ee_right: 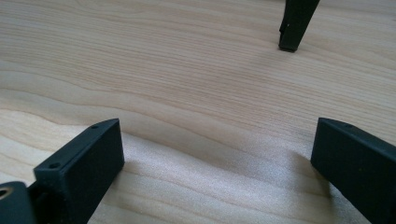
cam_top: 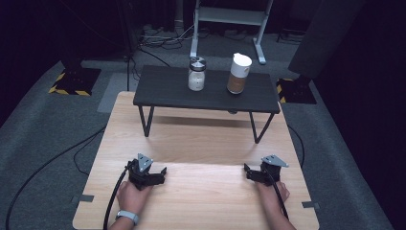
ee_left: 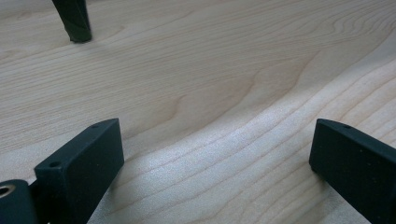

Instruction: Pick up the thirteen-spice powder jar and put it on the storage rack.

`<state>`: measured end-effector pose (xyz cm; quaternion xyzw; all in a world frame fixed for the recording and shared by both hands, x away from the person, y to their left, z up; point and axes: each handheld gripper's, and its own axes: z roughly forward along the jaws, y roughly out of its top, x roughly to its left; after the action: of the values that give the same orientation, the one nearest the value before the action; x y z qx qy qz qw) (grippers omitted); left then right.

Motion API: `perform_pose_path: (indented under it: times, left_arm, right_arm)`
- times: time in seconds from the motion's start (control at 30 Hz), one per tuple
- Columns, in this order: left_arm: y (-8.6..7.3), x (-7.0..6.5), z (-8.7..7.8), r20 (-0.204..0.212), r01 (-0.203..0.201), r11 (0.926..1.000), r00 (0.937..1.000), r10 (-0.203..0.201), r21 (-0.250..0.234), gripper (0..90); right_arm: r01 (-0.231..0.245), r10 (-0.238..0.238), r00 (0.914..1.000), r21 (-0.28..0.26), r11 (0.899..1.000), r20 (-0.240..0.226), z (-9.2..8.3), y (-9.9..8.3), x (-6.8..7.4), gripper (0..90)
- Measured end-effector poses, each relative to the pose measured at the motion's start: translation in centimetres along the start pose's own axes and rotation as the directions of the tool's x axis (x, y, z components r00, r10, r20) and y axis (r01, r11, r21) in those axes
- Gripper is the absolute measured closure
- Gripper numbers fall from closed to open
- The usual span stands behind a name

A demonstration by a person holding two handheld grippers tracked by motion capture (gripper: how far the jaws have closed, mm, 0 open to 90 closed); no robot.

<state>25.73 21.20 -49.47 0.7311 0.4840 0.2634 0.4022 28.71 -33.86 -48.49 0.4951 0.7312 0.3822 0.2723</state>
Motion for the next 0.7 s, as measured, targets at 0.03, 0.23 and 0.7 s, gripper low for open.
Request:
perform_pose_path:
  times: [0.03,0.23,0.7]
  left_arm:
    - [0.0,0.0,0.0,0.0,0.0,1.0,1.0,0.0,0.0,2.8]
    - [0.0,0.0,0.0,0.0,0.0,1.0,1.0,0.0,0.0,2.8]
    - [-0.07,0.1,-0.1,0.007,-0.004,1.0,1.0,0.004,0.0,2.7]
  right_arm:
    - [0.0,0.0,1.0,0.0,1.0,0.0,0.0,0.0,0.0,2.2]
    - [0.002,-0.002,1.0,0.0,1.0,-0.003,0.0,0.01,-0.04,2.2]
    - [0.006,-0.006,0.9999,0.0,1.0,-0.009,0.08,0.07,-0.12,2.2]
